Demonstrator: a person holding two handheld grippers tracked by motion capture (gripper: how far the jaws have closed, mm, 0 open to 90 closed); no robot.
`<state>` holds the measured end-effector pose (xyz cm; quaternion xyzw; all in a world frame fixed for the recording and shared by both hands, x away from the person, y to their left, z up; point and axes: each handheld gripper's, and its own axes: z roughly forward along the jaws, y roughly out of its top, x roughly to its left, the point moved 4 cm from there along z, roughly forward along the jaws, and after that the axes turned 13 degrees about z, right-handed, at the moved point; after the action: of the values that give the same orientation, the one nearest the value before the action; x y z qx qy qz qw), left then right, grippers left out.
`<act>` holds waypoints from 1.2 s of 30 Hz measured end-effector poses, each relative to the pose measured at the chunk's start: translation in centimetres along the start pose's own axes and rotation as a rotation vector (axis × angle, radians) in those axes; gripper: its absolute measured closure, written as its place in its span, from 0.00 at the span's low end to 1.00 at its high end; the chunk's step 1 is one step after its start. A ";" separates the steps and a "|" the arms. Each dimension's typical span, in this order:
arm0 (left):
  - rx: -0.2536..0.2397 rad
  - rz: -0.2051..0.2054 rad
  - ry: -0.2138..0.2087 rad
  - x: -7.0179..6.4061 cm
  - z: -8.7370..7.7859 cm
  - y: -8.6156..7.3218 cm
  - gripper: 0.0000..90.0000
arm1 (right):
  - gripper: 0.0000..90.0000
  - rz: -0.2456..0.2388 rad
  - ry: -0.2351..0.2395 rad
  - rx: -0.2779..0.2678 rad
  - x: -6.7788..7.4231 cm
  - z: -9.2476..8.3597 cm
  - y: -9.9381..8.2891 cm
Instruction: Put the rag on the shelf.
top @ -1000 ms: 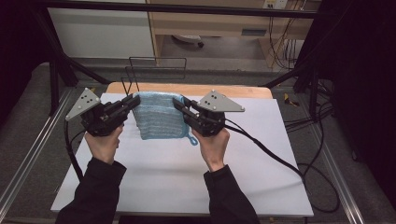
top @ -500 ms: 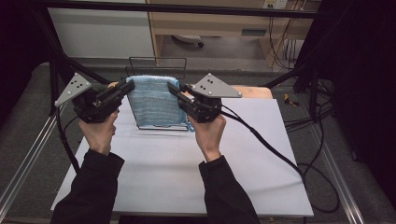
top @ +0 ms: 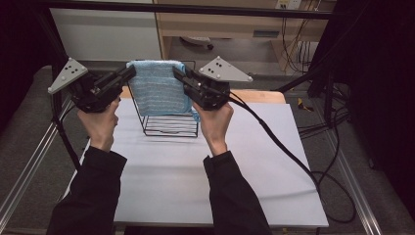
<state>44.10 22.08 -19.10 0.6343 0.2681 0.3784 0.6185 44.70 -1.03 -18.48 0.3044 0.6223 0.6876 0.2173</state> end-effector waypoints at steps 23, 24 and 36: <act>-0.060 -0.014 0.049 2.9 2.7 3.6 0.91 | 0.88 -0.035 -0.022 -0.046 -1.5 3.6 4.3; -0.061 -0.015 0.050 3.0 2.8 3.6 0.91 | 0.88 -0.035 -0.022 -0.046 -1.5 3.6 4.3; -0.058 -0.029 0.066 4.8 4.6 3.8 0.91 | 0.88 -0.049 -0.037 -0.041 -2.8 5.7 5.1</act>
<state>50.02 22.93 -14.41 0.5994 0.2865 0.3978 0.6327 51.08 0.55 -13.59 0.2975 0.6112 0.6889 0.2518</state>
